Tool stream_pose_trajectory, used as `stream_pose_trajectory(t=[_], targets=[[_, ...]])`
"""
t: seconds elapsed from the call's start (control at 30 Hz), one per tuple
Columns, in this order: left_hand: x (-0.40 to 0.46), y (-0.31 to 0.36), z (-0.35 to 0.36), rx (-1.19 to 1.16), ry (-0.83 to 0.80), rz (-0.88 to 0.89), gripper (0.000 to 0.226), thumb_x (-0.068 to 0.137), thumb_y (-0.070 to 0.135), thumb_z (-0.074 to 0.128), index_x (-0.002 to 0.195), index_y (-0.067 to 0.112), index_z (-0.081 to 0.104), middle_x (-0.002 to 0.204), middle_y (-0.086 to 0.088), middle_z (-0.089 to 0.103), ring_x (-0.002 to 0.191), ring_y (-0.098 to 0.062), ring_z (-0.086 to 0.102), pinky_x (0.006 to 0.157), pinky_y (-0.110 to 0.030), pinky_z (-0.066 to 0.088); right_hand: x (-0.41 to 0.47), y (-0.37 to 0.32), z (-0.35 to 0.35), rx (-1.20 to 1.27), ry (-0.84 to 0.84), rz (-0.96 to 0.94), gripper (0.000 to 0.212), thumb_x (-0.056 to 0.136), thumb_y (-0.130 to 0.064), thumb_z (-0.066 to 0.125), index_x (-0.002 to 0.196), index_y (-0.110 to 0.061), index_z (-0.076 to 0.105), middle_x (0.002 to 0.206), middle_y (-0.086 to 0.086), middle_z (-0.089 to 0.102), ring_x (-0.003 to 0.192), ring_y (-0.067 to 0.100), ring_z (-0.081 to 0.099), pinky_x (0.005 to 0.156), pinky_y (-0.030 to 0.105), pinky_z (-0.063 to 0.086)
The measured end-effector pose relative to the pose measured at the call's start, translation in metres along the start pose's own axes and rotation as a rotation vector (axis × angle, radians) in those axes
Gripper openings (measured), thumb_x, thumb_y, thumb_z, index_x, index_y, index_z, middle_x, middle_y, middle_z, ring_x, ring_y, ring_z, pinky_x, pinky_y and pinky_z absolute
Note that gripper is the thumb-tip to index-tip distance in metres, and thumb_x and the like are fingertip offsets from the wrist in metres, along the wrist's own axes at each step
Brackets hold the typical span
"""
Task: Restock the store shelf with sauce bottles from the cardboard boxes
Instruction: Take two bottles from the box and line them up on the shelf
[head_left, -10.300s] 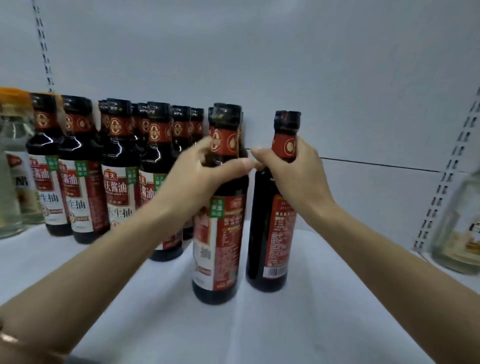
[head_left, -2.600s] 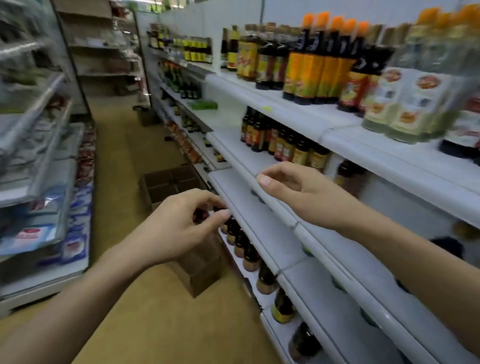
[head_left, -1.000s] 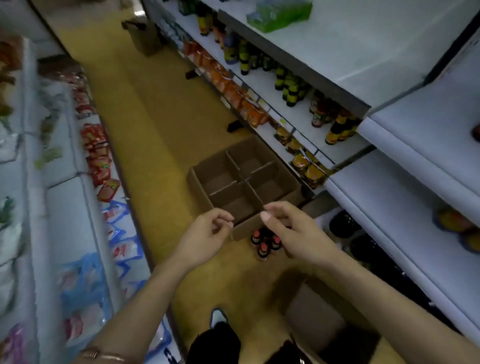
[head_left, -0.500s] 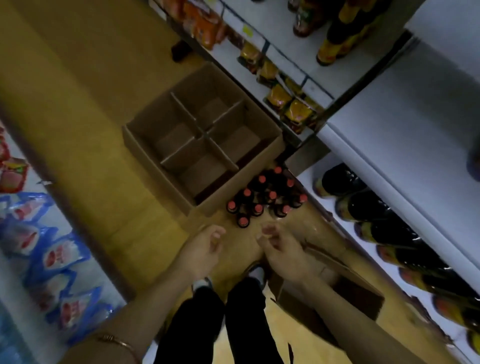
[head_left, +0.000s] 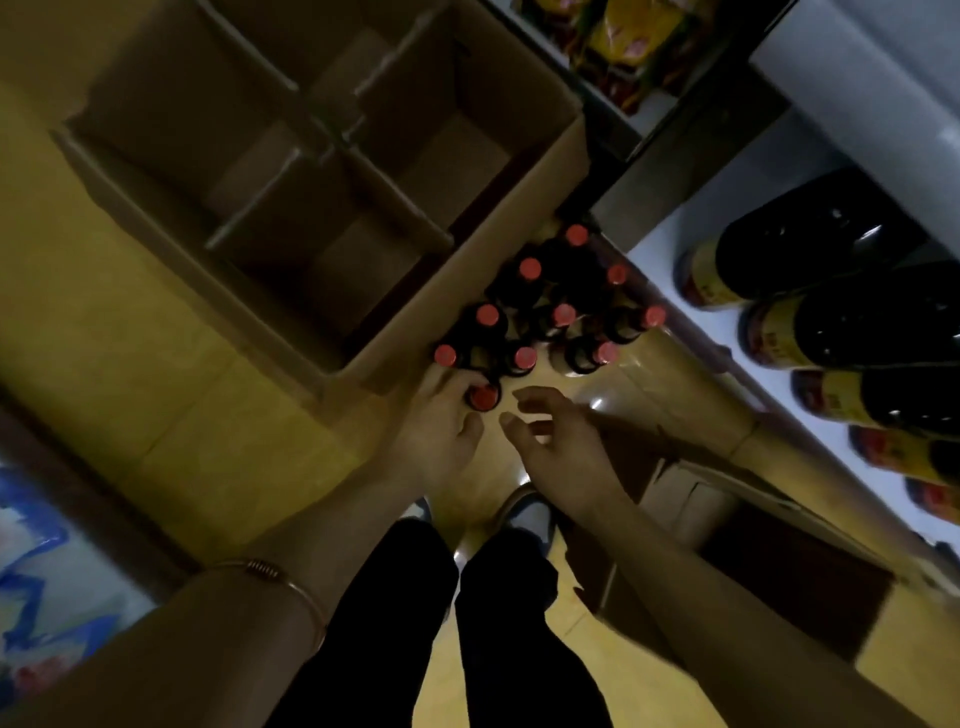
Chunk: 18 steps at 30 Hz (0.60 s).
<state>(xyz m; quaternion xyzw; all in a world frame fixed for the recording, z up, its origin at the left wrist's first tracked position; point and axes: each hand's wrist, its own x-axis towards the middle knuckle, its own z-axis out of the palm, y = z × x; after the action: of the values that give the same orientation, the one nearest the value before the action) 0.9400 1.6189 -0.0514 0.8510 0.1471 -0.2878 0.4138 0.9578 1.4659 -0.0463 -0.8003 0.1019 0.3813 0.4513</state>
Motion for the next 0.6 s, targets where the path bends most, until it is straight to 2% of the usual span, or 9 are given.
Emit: stream_pose_trajectory(t=[0.13, 0.23, 0.33, 0.4, 0.5, 0.6], targets=[[0.035, -0.039, 0.018, 0.156, 0.034, 0.009, 0.05, 0.089, 0.01, 0.059, 0.136, 0.016, 0.045, 0.142, -0.008, 0.031, 0.126, -0.025, 0.042, 0.104, -0.038, 0.04, 0.039, 0.027, 0.026, -0.067, 0.001, -0.013, 0.036, 0.095, -0.026, 0.06, 0.129, -0.019, 0.05, 0.133, 0.0, 0.044, 0.11, 0.017, 0.056, 0.09, 0.03, 0.049], [0.06, -0.062, 0.032, 0.422, 0.078, 0.072, 0.065, 0.086, 0.017, 0.061, 0.145, 0.019, 0.033, 0.148, -0.013, 0.023, 0.133, -0.031, 0.029, 0.107, -0.044, 0.036, 0.071, 0.049, 0.045, -0.161, 0.028, -0.073, 0.043, 0.093, -0.019, 0.061, 0.133, -0.012, 0.046, 0.137, 0.004, 0.042, 0.114, 0.022, 0.054, 0.092, 0.033, 0.047], [0.087, -0.078, 0.044, 0.618, 0.062, 0.062, 0.074, 0.089, 0.025, 0.058, 0.15, 0.023, 0.018, 0.154, -0.013, 0.009, 0.141, -0.03, 0.015, 0.113, -0.039, 0.024, 0.102, 0.067, 0.063, -0.26, 0.003, -0.137, 0.042, 0.092, -0.015, 0.061, 0.131, -0.011, 0.048, 0.135, 0.007, 0.046, 0.113, 0.026, 0.054, 0.09, 0.037, 0.048], [0.103, -0.083, 0.049, 0.579, 0.056, 0.009, 0.073, 0.089, 0.021, 0.06, 0.149, 0.021, 0.019, 0.154, -0.011, 0.012, 0.141, -0.029, 0.017, 0.113, -0.036, 0.024, 0.119, 0.078, 0.075, -0.351, -0.017, -0.172, 0.041, 0.09, -0.017, 0.063, 0.128, -0.01, 0.051, 0.131, 0.008, 0.049, 0.112, 0.03, 0.052, 0.09, 0.037, 0.046], [0.116, -0.092, 0.052, 0.316, 0.079, -0.031, 0.063, 0.088, 0.002, 0.057, 0.143, 0.015, 0.032, 0.148, -0.007, 0.027, 0.137, -0.024, 0.028, 0.112, -0.029, 0.026, 0.137, 0.093, 0.084, -0.441, -0.022, -0.169, 0.043, 0.088, -0.022, 0.066, 0.128, -0.014, 0.053, 0.131, 0.004, 0.052, 0.118, 0.03, 0.042, 0.086, 0.03, 0.037], [0.129, -0.108, 0.052, -0.012, 0.183, -0.03, 0.049, 0.088, -0.006, 0.058, 0.134, 0.007, 0.046, 0.138, -0.011, 0.045, 0.125, -0.019, 0.043, 0.093, -0.007, 0.031, 0.15, 0.11, 0.085, -0.383, -0.022, -0.168, 0.047, 0.082, -0.023, 0.072, 0.126, -0.021, 0.056, 0.13, 0.0, 0.056, 0.118, 0.027, 0.046, 0.087, 0.03, 0.037]])
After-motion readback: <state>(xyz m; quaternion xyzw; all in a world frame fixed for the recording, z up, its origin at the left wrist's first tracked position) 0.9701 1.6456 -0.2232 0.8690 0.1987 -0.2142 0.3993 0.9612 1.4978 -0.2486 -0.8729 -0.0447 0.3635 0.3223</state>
